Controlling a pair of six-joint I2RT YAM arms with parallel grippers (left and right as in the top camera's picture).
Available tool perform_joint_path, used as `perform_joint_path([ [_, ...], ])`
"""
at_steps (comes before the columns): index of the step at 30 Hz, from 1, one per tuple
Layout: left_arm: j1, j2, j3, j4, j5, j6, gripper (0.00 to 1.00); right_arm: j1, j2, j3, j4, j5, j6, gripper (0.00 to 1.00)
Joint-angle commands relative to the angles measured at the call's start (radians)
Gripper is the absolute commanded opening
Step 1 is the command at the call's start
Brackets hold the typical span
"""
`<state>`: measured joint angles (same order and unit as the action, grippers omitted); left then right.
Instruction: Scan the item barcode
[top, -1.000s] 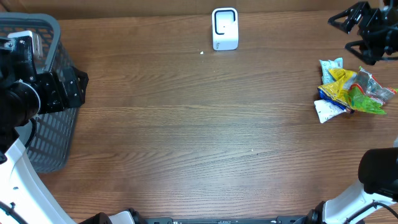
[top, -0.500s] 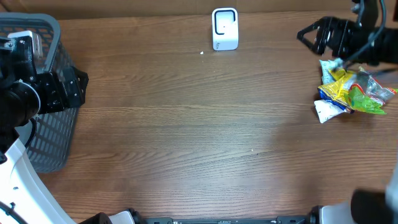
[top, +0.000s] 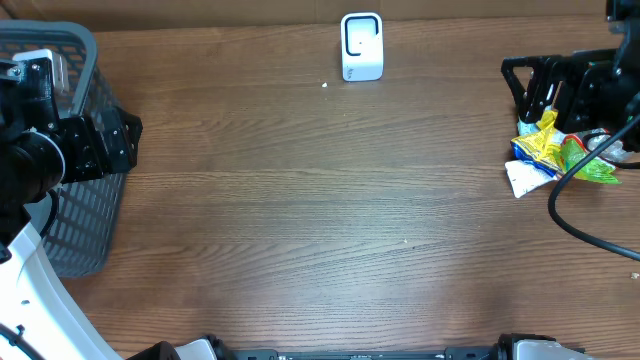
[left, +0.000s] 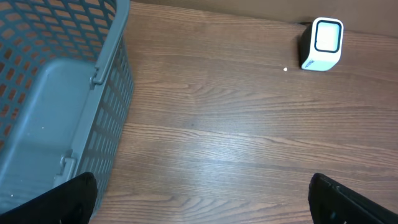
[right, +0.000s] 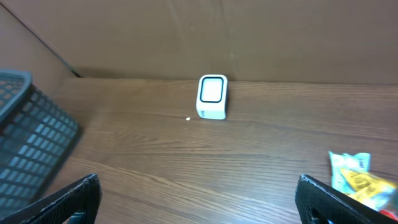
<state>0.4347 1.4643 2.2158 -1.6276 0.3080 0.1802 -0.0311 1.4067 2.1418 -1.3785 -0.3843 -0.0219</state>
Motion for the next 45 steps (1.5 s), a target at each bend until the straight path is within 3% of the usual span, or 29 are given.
perform_joint_path([
  [1,0.008,0.002,-0.002,0.002,0.014,0.014,1.0,0.003,-0.011,0.006,-0.006,0.033,-0.04,1.0],
  [13,0.008,0.002,-0.002,0.002,0.014,0.014,1.0,0.038,-0.028,-0.03,-0.066,0.097,-0.114,1.0],
  [18,0.008,0.002,-0.002,0.002,0.014,0.014,1.0,0.14,-0.134,-0.179,0.05,0.213,-0.114,1.0],
  [36,0.008,0.002,-0.002,0.002,0.014,0.014,1.0,0.161,-0.816,-1.391,1.107,0.278,-0.113,1.0],
  [45,0.008,0.002,-0.002,0.002,0.014,0.014,1.0,0.161,-1.093,-1.795,1.362,0.295,-0.114,1.0],
])
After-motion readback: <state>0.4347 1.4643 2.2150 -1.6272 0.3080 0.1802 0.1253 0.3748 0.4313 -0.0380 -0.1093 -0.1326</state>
